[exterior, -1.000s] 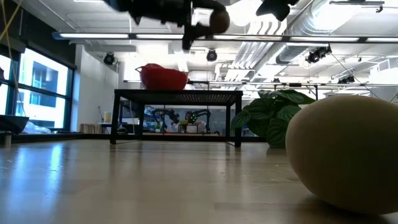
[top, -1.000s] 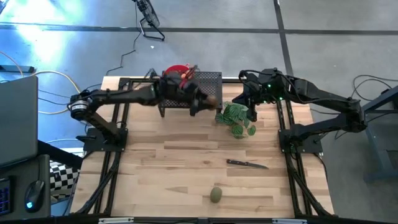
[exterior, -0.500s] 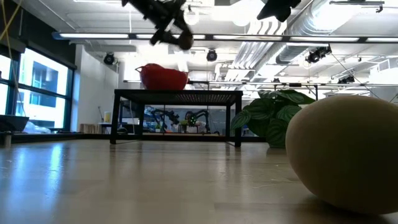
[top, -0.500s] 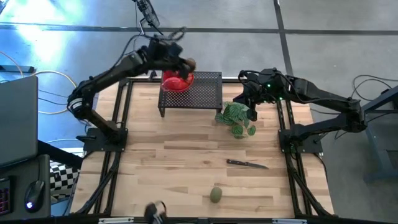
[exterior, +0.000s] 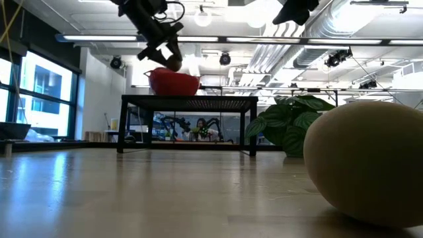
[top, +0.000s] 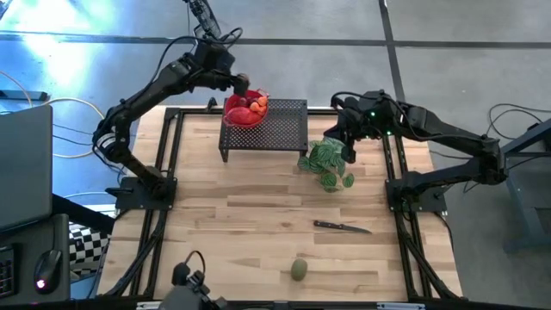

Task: Pick & Place Fruit
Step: Put the left brown kiwi in the red strainer bowl on the shelf

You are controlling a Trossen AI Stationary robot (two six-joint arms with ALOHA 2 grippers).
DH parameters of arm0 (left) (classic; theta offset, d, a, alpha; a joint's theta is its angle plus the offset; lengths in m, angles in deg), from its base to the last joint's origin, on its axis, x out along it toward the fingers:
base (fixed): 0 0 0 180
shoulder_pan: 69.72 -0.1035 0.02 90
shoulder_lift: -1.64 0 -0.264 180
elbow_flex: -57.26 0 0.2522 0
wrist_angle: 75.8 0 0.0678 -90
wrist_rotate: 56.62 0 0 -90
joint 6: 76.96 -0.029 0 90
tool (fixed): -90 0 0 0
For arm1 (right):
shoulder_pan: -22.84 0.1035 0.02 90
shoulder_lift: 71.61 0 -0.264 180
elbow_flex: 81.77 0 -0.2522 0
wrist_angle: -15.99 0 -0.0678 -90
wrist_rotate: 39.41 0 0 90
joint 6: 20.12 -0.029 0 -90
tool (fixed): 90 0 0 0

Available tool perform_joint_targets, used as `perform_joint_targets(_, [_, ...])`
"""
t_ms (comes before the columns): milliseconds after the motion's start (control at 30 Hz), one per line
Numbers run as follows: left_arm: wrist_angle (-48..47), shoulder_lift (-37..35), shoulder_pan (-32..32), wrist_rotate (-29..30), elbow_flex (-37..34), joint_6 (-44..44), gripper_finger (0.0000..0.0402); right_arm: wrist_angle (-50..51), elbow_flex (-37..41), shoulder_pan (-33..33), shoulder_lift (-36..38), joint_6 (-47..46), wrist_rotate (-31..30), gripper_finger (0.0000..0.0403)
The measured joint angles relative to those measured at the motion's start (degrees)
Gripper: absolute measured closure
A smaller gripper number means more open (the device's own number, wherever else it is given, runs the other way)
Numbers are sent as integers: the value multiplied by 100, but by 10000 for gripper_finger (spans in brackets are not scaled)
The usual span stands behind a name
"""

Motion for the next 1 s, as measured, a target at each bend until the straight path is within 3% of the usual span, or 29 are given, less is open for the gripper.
perform_joint_targets(100, [-35, 0, 21, 339, -102, -8, 156, -33, 0, -55, 0, 0, 10, 401])
perform_joint_targets(367, [61, 0, 23, 314, -416, -8, 156, -31, 0, -64, 0, 0, 14, 401])
perform_joint_targets(633, [735, 0, 32, 314, -872, -8, 156, -29, 0, -64, 0, 0, 14, 401])
perform_joint_targets(1000, [901, 0, 113, 240, -905, -129, 155, -28, 0, -64, 0, 87, 12, 401])
